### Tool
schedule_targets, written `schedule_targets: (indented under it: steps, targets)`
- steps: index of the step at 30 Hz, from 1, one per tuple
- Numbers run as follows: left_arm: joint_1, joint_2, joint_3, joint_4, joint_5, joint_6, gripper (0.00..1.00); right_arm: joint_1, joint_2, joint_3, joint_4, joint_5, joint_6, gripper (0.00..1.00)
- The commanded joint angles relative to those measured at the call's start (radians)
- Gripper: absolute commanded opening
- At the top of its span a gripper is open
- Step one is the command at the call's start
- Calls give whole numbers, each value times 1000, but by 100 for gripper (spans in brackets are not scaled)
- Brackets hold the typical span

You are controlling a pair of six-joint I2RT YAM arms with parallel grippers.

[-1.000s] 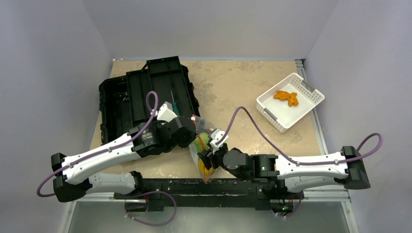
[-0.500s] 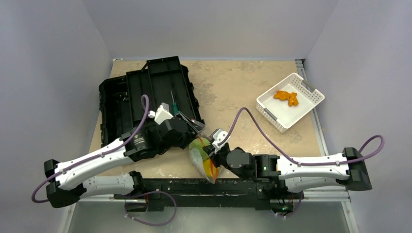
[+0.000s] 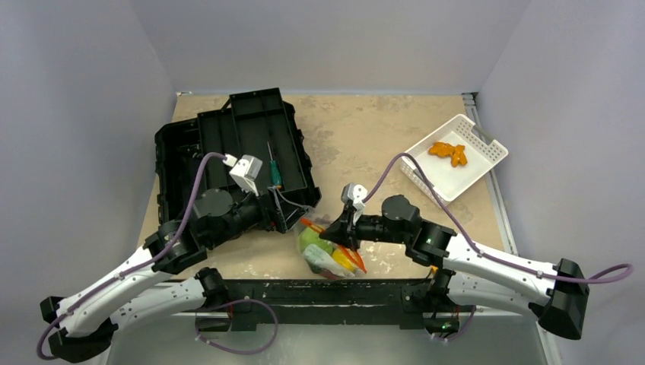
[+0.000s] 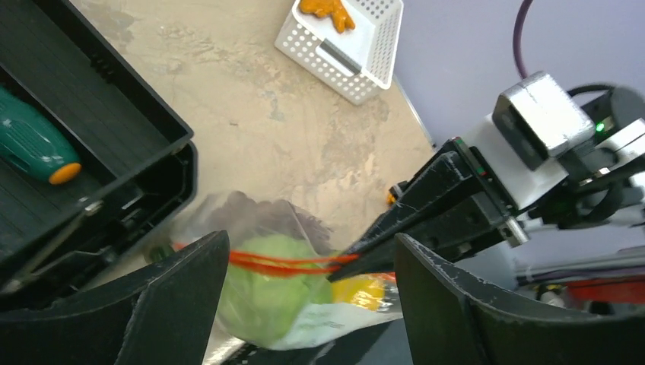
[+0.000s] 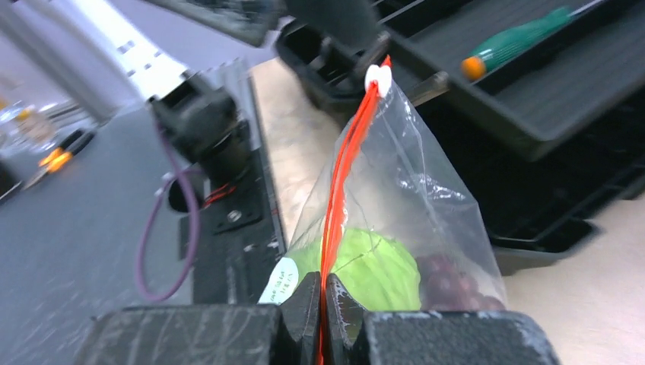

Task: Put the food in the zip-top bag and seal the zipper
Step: Adjust the zipper food storage bag at the center of the board.

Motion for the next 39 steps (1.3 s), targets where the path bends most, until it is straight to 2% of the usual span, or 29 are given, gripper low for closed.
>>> schedule_targets:
  steps: [1, 5, 9, 12, 17, 21, 26, 30, 34, 39]
  targets:
    - [113, -23, -61, 82, 291, 279, 79, -33, 25, 23, 131, -301, 5, 0]
    - [146, -19, -76, 63, 342, 344, 81, -72, 27, 11, 154, -337, 31, 0]
    - [146, -78, -164, 151, 417, 352, 81, -96, 47, 15, 154, -355, 41, 0]
    - [147, -98, -191, 161, 467, 341, 75, -99, 55, 28, 122, -326, 30, 0]
    - [147, -90, -220, 117, 435, 352, 68, -99, 68, 70, 59, -279, 3, 0]
    - [147, -69, -209, 94, 408, 381, 67, -99, 78, 96, 18, -269, -23, 0]
    - [147, -43, -122, 54, 380, 475, 73, -99, 95, 145, -45, -261, -51, 0]
    - [146, 7, -11, -11, 440, 574, 74, -99, 113, 170, -64, -274, -49, 0]
    - [147, 118, 110, -185, 470, 623, 71, -99, 128, 195, -82, -285, -52, 0]
    - [146, 169, 101, -235, 516, 630, 63, -99, 120, 203, -95, -268, -53, 0]
